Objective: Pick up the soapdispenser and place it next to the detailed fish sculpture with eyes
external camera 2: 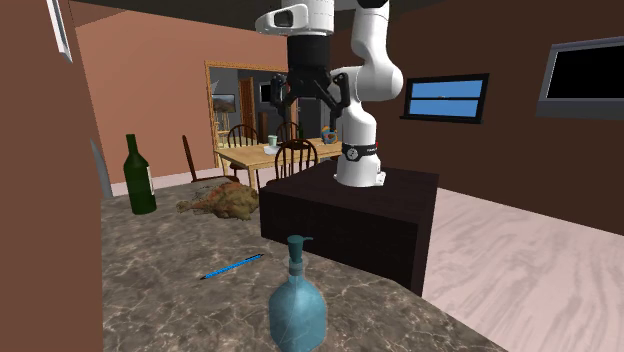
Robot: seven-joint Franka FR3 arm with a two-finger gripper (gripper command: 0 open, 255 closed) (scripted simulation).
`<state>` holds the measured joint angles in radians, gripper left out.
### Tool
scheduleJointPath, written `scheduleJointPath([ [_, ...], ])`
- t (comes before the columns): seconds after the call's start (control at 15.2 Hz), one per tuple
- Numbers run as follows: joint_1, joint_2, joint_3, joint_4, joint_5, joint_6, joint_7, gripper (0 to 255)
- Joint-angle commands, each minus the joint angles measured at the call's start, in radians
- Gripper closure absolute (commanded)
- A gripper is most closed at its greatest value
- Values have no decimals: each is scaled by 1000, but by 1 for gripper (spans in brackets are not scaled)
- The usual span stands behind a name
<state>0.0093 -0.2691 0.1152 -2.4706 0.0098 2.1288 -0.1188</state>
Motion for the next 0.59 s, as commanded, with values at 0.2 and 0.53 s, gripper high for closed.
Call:
scheduleJointPath([
  [0.2,0,203,9,62,-11,144,10,0],
  [0.53,6,404,14,155,-31,253,24,0],
])
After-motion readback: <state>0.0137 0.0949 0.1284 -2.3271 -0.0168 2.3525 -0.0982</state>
